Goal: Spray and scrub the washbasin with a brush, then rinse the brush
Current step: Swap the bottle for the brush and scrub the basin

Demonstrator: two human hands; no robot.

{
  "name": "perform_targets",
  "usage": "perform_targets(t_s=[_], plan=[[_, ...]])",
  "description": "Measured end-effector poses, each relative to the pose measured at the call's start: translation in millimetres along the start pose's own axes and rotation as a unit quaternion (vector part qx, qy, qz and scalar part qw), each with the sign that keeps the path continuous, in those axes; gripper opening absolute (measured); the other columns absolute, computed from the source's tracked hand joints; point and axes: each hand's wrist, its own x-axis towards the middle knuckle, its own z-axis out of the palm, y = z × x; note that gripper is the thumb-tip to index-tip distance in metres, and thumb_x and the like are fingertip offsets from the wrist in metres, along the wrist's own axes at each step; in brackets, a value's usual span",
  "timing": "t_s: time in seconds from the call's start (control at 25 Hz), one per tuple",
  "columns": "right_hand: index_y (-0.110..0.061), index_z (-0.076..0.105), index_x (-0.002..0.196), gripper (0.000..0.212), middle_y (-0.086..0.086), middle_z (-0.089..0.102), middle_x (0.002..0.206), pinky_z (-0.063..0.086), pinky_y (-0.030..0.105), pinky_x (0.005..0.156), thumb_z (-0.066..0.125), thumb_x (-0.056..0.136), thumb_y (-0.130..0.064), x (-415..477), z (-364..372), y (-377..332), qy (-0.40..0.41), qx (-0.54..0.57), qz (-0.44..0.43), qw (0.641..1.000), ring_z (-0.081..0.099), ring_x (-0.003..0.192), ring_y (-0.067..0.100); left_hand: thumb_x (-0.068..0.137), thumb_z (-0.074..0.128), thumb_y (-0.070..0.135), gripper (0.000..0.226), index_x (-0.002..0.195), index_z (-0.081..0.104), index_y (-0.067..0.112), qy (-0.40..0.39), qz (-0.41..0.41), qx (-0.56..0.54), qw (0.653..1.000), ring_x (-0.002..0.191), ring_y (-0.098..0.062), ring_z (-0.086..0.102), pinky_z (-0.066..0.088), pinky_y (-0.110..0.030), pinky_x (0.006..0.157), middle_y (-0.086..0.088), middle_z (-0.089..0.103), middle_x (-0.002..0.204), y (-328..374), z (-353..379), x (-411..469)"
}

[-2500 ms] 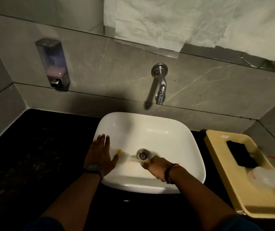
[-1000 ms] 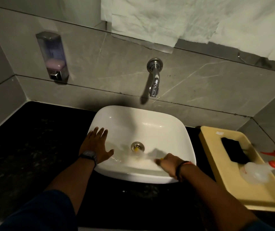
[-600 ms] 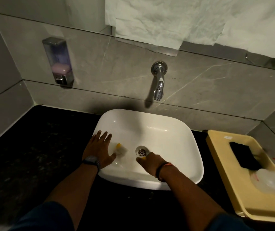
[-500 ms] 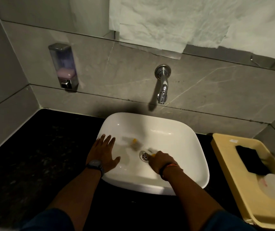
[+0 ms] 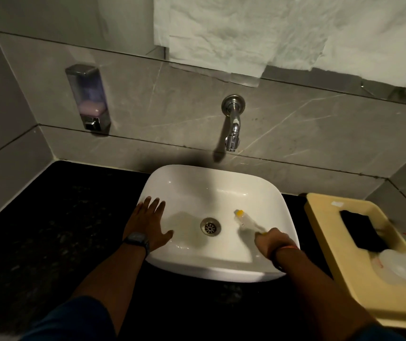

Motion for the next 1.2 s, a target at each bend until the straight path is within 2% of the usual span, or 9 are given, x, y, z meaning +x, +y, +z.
perform_targets(t_s=[0.16,0.28,0.36,0.6,0.8,0.92,1.08,1.16,1.2], plan=[[-0.014,0.06,0.084,0.044,0.002,0.063,0.05,0.04,0.02,0.046,0.053,0.075,-0.056,-25.0,3.1,-20.7,-0.187,0.008,-0.07,0.98,0.059,0.042,0.016,0.077,0.049,0.064,0.095,0.148,0.007,0.019,-0.01,0.001,0.012,1.0,0.147,-0.026,-0.001,0.004,-0.043,0.12,-0.005,0.006,0.16,0.8,0.8,0.3],[-0.016,0.057,0.117,0.056,0.009,0.068,0.113,0.046,0.033,0.082,0.046,0.081,-0.057,-18.4,20.6,-34.5,-0.066,-0.057,-0.119,0.989,0.063,0.102,0.027,0.076,0.05,0.064,0.095,0.148,0.008,0.018,-0.005,0.01,0.007,1.0,0.147,-0.026,0.0,0.004,-0.042,0.12,-0.005,0.008,0.16,0.9,3.9,-0.9],[-0.014,0.05,0.128,0.059,0.014,0.056,0.131,0.041,0.039,0.094,0.043,0.084,-0.053,-9.6,23.2,-37.4,0.005,-0.037,-0.074,0.997,0.053,0.117,0.034,0.076,0.051,0.063,0.095,0.148,0.008,0.019,0.0,0.013,0.002,1.0,0.147,-0.026,0.0,0.004,-0.042,0.12,-0.005,0.008,0.16,-0.1,4.9,-0.9],[-0.027,0.052,0.126,0.048,0.009,0.059,0.128,0.039,0.029,0.09,0.047,0.086,-0.053,-12.2,65.6,-89.5,-0.076,0.034,-0.192,0.978,0.056,0.113,0.03,0.077,0.051,0.062,0.094,0.148,0.007,0.019,0.0,0.005,-0.013,1.0,0.147,-0.025,-0.001,0.002,-0.041,0.119,-0.004,0.006,0.161,-3.4,8.1,2.0],[-0.012,0.055,0.124,0.056,0.014,0.061,0.122,0.043,0.037,0.086,0.042,0.083,-0.05,11.1,18.2,-31.2,0.05,0.007,0.003,0.999,0.057,0.108,0.034,0.076,0.051,0.062,0.095,0.148,0.006,0.019,0.004,-0.004,-0.013,1.0,0.147,-0.025,-0.001,0.003,-0.041,0.119,-0.004,0.006,0.16,-5.9,8.8,3.9],[-0.011,0.049,0.129,0.066,0.01,0.063,0.113,0.044,0.03,0.078,0.045,0.08,-0.055,6.3,12.6,-28.1,-0.065,0.014,-0.056,0.996,0.059,0.097,0.028,0.077,0.05,0.063,0.095,0.148,0.006,0.018,0.001,-0.013,-0.005,1.0,0.147,-0.025,-0.001,0.004,-0.042,0.12,-0.005,0.007,0.16,-7.5,6.4,4.3],[-0.008,0.047,0.131,0.071,0.019,0.052,0.135,0.041,0.037,0.096,0.046,0.08,-0.057,-2.4,-8.8,3.1,0.012,-0.058,-0.012,0.998,0.051,0.119,0.036,0.077,0.051,0.062,0.095,0.148,0.007,0.017,-0.003,-0.002,-0.007,1.0,0.147,-0.026,0.0,0.005,-0.042,0.12,-0.006,0.007,0.16,-2.6,4.1,1.5],[-0.006,0.053,0.124,0.062,0.021,0.063,0.12,0.047,0.036,0.086,0.052,0.081,-0.05,-4.5,-16.7,8.9,-0.076,-0.001,0.006,0.997,0.06,0.104,0.035,0.077,0.051,0.063,0.096,0.148,0.007,0.017,-0.005,-0.004,-0.004,1.0,0.147,-0.025,0.0,0.005,-0.042,0.12,-0.006,0.007,0.16,-1.5,3.2,1.7],[-0.008,0.06,0.109,0.055,0.019,0.07,0.092,0.05,0.034,0.069,0.053,0.076,-0.051,-13.4,-15.3,-2.3,-0.149,0.014,0.002,0.989,0.066,0.078,0.031,0.077,0.05,0.063,0.096,0.148,0.006,0.017,-0.009,-0.004,0.003,1.0,0.147,-0.025,-0.001,0.005,-0.041,0.12,-0.005,0.006,0.16,-1.8,3.5,2.1]])
